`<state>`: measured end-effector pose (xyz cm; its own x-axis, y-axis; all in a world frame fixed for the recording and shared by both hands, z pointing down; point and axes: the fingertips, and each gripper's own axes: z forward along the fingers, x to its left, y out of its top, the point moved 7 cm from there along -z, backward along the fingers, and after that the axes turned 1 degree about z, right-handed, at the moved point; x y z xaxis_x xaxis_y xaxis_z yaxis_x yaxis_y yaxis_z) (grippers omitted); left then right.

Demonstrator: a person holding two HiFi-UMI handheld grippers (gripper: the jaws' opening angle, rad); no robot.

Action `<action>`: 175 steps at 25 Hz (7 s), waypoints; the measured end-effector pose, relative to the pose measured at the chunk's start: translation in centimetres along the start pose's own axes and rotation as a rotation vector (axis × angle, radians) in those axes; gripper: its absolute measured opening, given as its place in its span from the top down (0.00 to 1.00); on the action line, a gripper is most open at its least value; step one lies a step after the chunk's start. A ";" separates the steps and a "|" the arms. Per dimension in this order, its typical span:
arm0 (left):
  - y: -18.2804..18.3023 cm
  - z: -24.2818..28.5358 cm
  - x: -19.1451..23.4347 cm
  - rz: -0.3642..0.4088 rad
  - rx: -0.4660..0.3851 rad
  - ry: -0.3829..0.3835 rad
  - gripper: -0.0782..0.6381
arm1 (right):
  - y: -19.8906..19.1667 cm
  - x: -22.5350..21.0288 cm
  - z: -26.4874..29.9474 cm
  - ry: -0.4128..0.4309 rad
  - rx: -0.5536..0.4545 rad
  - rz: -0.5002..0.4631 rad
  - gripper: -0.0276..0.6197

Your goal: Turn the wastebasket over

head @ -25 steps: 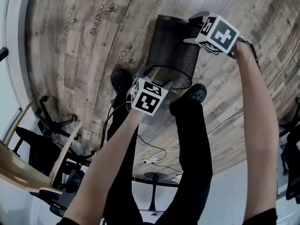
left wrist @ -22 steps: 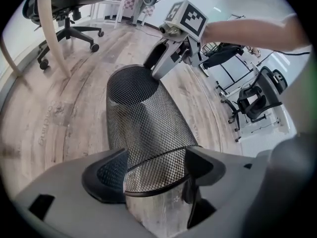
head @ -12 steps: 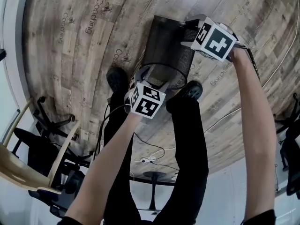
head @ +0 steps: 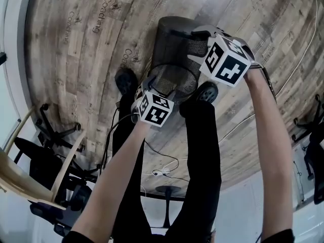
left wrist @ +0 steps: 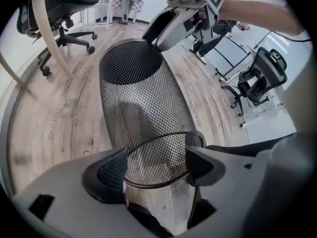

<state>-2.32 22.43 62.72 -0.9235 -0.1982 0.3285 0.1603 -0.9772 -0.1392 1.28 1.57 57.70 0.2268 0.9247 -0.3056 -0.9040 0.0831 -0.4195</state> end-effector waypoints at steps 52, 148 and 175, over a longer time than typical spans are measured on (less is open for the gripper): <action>-3.2 3.8 -0.7 0.007 0.057 0.094 0.37 | -1.3 10.1 -5.9 -0.003 -0.203 0.010 0.60; 12.1 -16.2 -1.7 0.355 -0.324 0.117 0.43 | 0.8 11.8 -17.8 -0.258 -0.095 0.234 0.65; 16.7 -51.2 -8.1 0.178 -0.710 0.170 0.70 | 14.1 21.2 -44.4 -0.625 -0.442 0.561 0.85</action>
<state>-10.04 11.58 9.89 -0.9551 -0.2776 0.1041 0.1016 -0.6364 -0.7646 9.39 5.86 7.39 -0.5499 0.8289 -0.1021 -0.5736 -0.4637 -0.6753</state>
